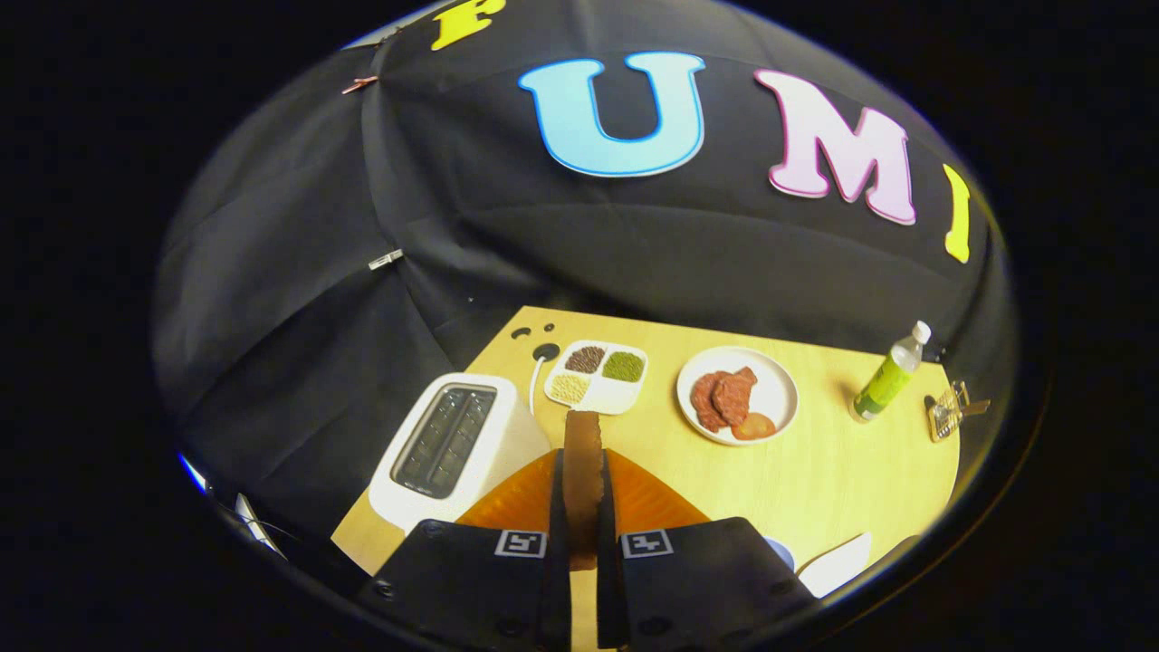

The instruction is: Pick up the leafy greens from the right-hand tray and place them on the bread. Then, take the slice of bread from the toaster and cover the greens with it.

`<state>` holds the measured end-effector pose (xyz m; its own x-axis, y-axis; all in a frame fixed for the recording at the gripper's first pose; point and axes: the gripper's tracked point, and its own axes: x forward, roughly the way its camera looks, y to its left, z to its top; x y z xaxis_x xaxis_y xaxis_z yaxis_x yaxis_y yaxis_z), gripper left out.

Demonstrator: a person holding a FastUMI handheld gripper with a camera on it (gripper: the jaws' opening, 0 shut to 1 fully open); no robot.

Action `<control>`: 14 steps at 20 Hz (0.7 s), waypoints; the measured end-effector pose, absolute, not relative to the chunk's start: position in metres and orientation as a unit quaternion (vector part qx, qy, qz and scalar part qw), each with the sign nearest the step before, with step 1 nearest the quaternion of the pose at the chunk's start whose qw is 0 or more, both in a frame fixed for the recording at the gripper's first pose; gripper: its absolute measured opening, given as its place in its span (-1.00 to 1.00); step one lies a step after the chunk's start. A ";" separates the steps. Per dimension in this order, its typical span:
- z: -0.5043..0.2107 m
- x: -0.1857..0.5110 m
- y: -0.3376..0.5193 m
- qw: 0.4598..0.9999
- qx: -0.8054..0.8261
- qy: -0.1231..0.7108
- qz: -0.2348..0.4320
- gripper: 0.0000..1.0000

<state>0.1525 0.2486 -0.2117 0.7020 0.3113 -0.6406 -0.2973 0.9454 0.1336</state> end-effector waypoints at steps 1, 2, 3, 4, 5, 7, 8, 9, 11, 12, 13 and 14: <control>-0.219 0.146 0.241 0.919 0.022 0.357 0.167 -0.69; -0.224 0.141 0.230 0.917 0.028 0.362 0.165 -0.69; -0.230 0.139 0.215 0.916 0.030 0.367 0.158 -0.69; -0.237 0.135 0.202 0.916 0.029 0.371 0.150 -0.69; -0.243 0.132 0.190 0.915 0.030 0.375 0.144 -0.69; -0.252 0.125 0.171 0.913 0.041 0.382 0.136 -0.69; -0.258 0.121 0.164 0.911 0.048 0.387 0.132 -0.69; -0.264 0.119 0.157 0.909 0.056 0.392 0.129 -0.69; -0.275 0.114 0.147 0.904 0.080 0.402 0.123 -0.69; -0.283 0.111 0.141 0.900 0.092 0.408 0.120 -0.69; -0.288 0.105 0.138 0.897 0.104 0.413 0.117 -0.69; -0.295 0.102 0.135 0.894 0.115 0.418 0.114 -0.69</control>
<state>0.1015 0.1347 -0.2954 0.6239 0.2991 -0.7220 -0.1073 0.9479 0.2999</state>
